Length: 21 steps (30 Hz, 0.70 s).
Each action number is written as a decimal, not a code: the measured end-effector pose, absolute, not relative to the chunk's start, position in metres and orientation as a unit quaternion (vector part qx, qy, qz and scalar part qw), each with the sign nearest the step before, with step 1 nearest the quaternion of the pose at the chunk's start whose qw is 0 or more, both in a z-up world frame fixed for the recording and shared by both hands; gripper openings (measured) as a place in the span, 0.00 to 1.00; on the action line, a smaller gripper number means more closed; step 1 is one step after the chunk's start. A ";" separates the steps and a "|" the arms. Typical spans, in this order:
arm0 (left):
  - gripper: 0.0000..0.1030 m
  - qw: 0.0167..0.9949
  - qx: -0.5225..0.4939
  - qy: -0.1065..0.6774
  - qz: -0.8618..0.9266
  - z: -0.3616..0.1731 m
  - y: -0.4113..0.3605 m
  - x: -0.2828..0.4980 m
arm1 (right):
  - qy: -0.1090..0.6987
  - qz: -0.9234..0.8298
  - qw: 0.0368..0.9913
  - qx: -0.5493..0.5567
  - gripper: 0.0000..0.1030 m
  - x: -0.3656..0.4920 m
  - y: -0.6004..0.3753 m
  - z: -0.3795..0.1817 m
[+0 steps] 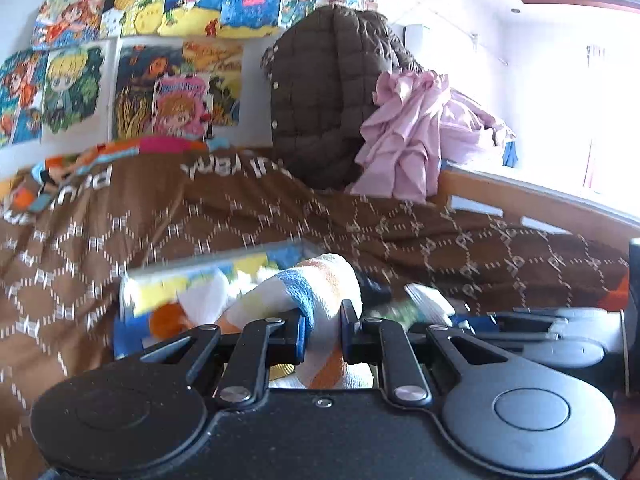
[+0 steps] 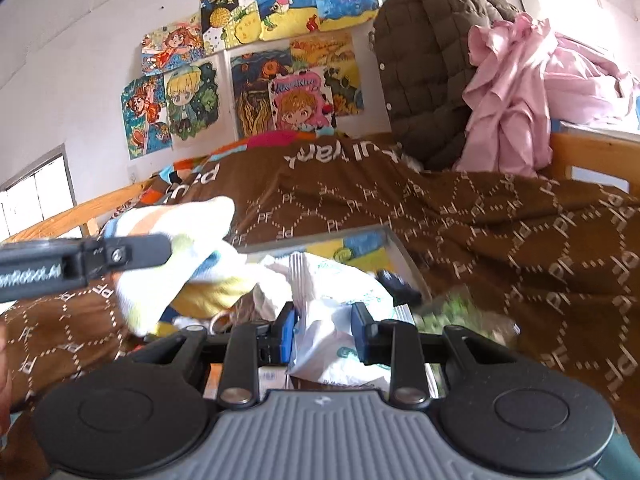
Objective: Organize soft objects
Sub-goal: 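Lift the striped towel and wipes packet and carry them over the tray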
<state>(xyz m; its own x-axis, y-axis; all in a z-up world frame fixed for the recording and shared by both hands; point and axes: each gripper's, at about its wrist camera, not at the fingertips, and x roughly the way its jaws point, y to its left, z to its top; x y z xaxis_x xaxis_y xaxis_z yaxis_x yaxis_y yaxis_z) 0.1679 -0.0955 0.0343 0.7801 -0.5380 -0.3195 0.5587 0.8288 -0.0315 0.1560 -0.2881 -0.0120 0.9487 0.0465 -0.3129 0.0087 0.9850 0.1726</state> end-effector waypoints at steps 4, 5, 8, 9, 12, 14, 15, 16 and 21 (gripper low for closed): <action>0.17 0.947 0.037 0.138 -0.288 0.043 -0.096 0.201 | 0.145 0.014 0.987 0.073 0.32 0.189 -0.280 -0.010; 0.17 0.948 0.036 0.134 -0.286 0.043 -0.095 0.210 | 0.141 0.016 0.987 0.071 0.32 0.198 -0.277 -0.010; 0.17 0.952 0.029 0.124 -0.279 0.041 -0.091 0.234 | 0.135 0.026 0.989 0.062 0.32 0.222 -0.269 -0.008; 0.17 0.953 0.025 0.121 -0.277 0.039 -0.088 0.242 | 0.131 0.031 0.989 0.058 0.32 0.228 -0.266 -0.007; 0.17 0.956 0.014 0.120 -0.269 0.031 -0.078 0.264 | 0.124 0.049 0.990 0.040 0.32 0.249 -0.255 -0.004; 0.17 0.957 0.006 0.125 -0.263 0.026 -0.071 0.280 | 0.119 0.059 0.990 0.035 0.32 0.263 -0.248 -0.003; 0.17 0.957 0.002 0.127 -0.262 0.024 -0.067 0.287 | 0.120 0.065 0.990 0.032 0.32 0.269 -0.245 -0.003; 0.17 0.957 -0.004 0.129 -0.258 0.021 -0.063 0.295 | 0.119 0.069 0.990 0.027 0.32 0.275 -0.241 -0.003; 0.17 0.960 -0.004 0.133 -0.245 0.006 -0.046 0.318 | 0.121 0.091 0.988 0.011 0.33 0.299 -0.225 -0.008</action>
